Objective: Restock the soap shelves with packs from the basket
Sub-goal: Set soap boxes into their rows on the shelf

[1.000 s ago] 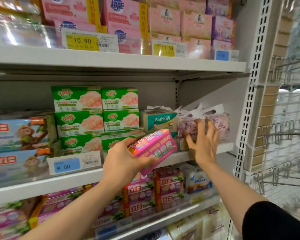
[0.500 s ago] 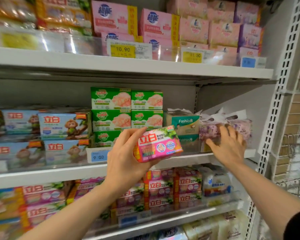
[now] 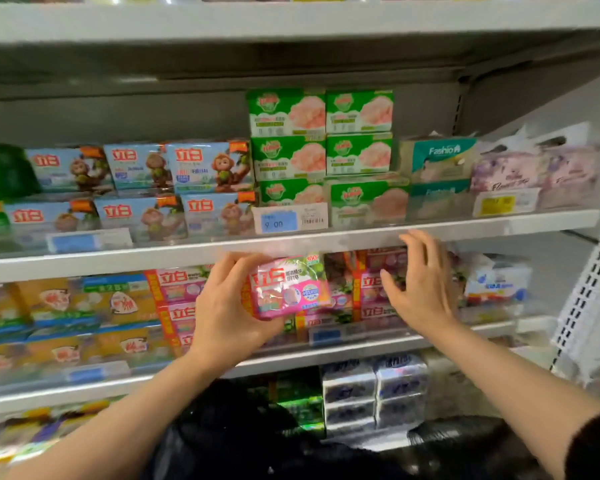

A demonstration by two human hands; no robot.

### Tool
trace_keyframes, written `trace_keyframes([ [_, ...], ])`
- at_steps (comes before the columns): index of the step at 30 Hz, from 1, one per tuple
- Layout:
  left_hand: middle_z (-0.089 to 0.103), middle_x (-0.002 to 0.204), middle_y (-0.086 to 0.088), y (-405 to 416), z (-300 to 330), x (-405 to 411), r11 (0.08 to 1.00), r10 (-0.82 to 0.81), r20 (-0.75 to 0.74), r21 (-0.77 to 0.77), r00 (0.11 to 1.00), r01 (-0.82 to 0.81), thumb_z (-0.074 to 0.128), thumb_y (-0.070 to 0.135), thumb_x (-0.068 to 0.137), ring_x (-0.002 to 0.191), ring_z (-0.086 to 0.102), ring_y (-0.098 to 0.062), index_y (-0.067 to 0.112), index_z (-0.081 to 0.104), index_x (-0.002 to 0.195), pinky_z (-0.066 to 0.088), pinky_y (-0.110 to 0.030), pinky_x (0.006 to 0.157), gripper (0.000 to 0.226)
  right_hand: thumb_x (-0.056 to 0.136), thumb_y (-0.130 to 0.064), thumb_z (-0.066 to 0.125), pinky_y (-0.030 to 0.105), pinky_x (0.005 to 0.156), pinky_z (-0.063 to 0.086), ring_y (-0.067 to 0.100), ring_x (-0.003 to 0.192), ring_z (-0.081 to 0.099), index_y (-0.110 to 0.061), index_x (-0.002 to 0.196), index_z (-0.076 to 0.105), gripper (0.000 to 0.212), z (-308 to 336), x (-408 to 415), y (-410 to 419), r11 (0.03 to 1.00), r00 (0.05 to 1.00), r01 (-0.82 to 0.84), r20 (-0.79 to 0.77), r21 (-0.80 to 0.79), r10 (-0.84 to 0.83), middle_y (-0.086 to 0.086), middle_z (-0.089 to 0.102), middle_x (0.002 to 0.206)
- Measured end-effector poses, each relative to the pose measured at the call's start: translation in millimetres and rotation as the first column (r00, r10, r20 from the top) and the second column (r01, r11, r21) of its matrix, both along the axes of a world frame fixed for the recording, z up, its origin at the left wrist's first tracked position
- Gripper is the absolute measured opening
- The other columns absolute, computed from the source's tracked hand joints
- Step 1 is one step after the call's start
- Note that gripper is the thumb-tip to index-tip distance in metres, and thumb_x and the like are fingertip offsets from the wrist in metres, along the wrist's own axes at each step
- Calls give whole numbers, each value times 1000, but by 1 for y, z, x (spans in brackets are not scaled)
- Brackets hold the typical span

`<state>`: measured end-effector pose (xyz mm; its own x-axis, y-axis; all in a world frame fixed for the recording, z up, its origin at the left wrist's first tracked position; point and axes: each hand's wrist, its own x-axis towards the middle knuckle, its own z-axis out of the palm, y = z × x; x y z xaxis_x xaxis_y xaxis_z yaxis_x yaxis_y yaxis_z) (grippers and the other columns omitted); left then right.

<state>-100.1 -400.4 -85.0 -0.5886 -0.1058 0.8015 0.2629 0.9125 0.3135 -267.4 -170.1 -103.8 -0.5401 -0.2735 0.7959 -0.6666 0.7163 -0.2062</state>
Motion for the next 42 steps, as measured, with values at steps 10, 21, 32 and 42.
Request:
trace_keyframes([
  [10, 47, 107, 1, 12, -54, -55, 963, 161, -37, -210, 986, -166, 88, 28, 57, 98, 48, -18, 15, 57, 112, 50, -32, 57, 65, 81, -22, 70, 43, 99, 41, 31, 119, 45, -8, 128, 49, 54, -58, 8, 1, 982, 932, 7, 354, 188, -74, 11, 45, 130],
  [21, 45, 116, -3, 20, -62, -98, 949, 82, -284, -271, 955, -162, 82, 13, 63, 103, 49, -23, 13, 51, 119, 47, -31, 67, 64, 83, -6, 62, 38, 92, 41, 37, 119, 43, -1, 116, 47, 37, -49, 0, -20, 959, 799, 71, 560, 274, -219, 17, 31, 134],
  [32, 37, 125, -9, 16, -80, -119, 944, 193, -233, -221, 953, -245, 69, 41, 84, 109, 43, -30, 22, 45, 131, 49, -36, 75, 56, 83, -22, 69, 37, 93, 42, 32, 115, 44, -7, 116, 41, 46, -51, -4, -33, 985, 824, 155, 541, 69, -168, 15, 37, 127],
  [42, 67, 104, -9, 38, -75, -106, 890, 263, -19, 391, 965, -235, 78, 38, 77, 88, 63, -15, 1, 45, 131, 47, -25, 79, 74, 86, -28, 68, 35, 90, 40, 32, 110, 45, -11, 100, 36, 39, -54, -3, -32, 992, 825, 109, 551, 57, -122, 15, 38, 123],
])
